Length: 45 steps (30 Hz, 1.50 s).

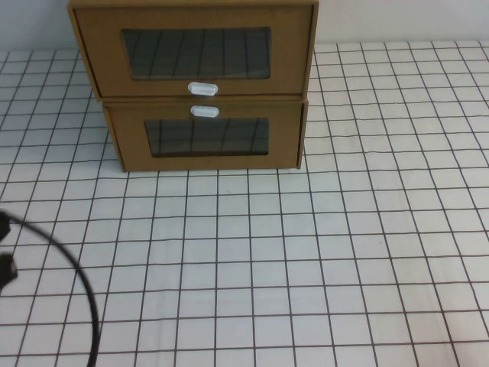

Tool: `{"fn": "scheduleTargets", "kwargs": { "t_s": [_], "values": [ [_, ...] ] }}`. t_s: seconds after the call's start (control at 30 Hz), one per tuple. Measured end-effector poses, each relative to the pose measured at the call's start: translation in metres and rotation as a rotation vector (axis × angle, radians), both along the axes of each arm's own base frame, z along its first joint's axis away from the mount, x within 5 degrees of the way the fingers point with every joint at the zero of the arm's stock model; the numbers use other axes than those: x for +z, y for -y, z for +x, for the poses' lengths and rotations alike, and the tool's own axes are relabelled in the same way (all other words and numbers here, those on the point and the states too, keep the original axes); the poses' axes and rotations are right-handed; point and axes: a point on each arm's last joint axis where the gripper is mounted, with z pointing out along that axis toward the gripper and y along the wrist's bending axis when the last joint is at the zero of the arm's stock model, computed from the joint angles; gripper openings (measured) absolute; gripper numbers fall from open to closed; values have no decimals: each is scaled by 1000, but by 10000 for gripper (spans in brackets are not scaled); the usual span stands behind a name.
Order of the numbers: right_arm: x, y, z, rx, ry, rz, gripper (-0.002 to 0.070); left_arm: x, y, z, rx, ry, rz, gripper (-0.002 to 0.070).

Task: Open the shoe box
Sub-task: 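Pull the top drawer of the cardboard box fully open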

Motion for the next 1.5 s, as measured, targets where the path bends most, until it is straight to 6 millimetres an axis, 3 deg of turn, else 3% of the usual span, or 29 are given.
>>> {"fn": "scheduleTargets", "kwargs": {
  "t_s": [0.23, 0.37, 0.53, 0.67, 0.87, 1.03, 1.23, 1.5],
  "values": [
    [0, 0, 0, 0, 0, 0, -13, 92, 21, 88, -269, 16, 62, -2],
    [0, 0, 0, 0, 0, 0, -13, 133, 28, 135, -347, 55, 69, -2],
    [0, 0, 0, 0, 0, 0, -13, 157, 47, 193, -446, 68, 80, -2],
    [0, 0, 0, 0, 0, 0, -13, 156, 68, 232, -526, 60, 88, -2],
    [0, 0, 0, 0, 0, 0, -13, 137, 88, 286, -563, 59, 88, -2],
    [0, 0, 0, 0, 0, 0, -13, 118, 97, 316, -573, 54, 86, -2],
    [0, 0, 0, 0, 0, 0, -13, 99, 104, 331, -584, 19, 78, -2],
    [9, 0, 2, -17, 91, 72, -13, 87, 106, 335, -602, -26, 79, -2]
  ]
}}
